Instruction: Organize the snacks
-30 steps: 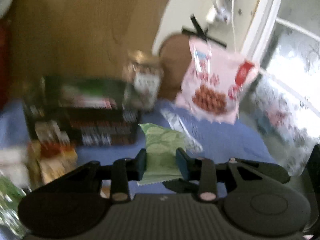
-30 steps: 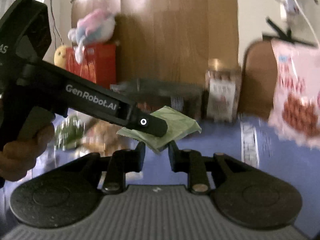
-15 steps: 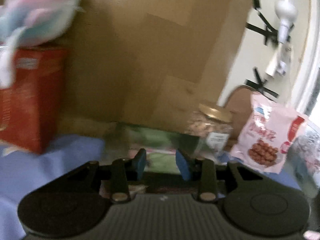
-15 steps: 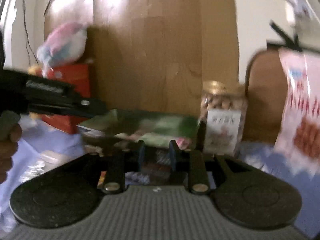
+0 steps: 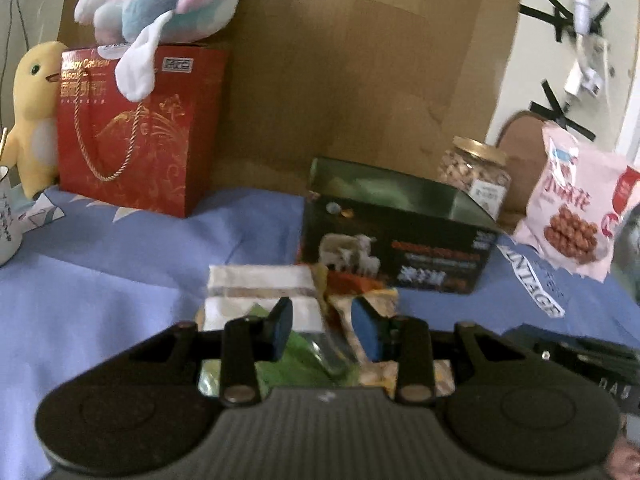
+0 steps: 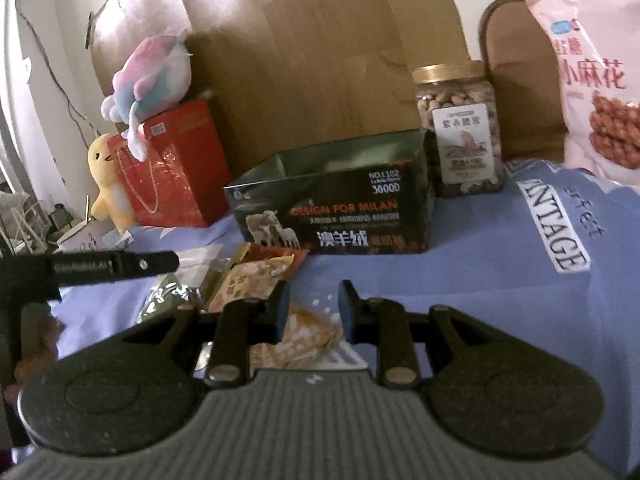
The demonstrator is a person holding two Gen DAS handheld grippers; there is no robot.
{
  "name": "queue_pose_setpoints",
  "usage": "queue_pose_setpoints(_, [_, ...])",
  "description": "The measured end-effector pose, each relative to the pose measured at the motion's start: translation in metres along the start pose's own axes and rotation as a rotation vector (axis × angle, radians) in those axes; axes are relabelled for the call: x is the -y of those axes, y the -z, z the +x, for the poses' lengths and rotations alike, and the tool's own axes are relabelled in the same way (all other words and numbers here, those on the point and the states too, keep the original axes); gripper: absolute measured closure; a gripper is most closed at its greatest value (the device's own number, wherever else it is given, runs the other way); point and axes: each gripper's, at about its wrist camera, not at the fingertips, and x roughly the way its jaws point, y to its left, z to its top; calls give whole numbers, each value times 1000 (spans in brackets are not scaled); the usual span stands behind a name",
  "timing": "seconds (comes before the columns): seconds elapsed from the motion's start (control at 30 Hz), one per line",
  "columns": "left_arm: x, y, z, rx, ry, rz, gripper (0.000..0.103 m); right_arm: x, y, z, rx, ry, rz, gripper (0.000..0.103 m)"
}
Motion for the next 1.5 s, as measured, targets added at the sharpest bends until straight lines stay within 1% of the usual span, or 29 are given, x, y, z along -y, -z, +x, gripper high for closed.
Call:
queue_pose_setpoints(0.1, [11,6,-8,5,-8,26,69,-5,0,-11,9,20,20,73])
queue_pose_setpoints(0.17, [15,9,-14,8,-19,38,69,-8,-1,-18,15,33,35,67])
queue_pose_setpoints(0.23, [20,12,-20,12,-43,51,68,-10,-3,-24,21,42,49,64])
queue_pose_setpoints(0.33, [23,15,-27,18,-82,61,65,-13,-3,-30,28,51,69,64])
queue_pose_setpoints(0.4, [24,16,-31,26,-107,65,60,-14,-2,-33,29,56,76,63])
queue_pose_setpoints(0.57, [30,19,-39,42,-141,87,56,-15,0,-40,34,55,91,63])
queue_pose_setpoints(0.9, [45,21,-46,60,-152,124,51,-13,3,-53,58,64,104,62])
queue_pose_setpoints(1.23, [48,23,-48,66,-155,138,49,-11,6,-57,65,70,118,61])
queue_pose_setpoints(1.4, [40,24,-47,70,-154,131,49,-9,6,-57,63,75,123,61])
queue_pose_setpoints(1.5, [19,25,-48,87,-186,107,49,-10,7,-55,59,76,119,61])
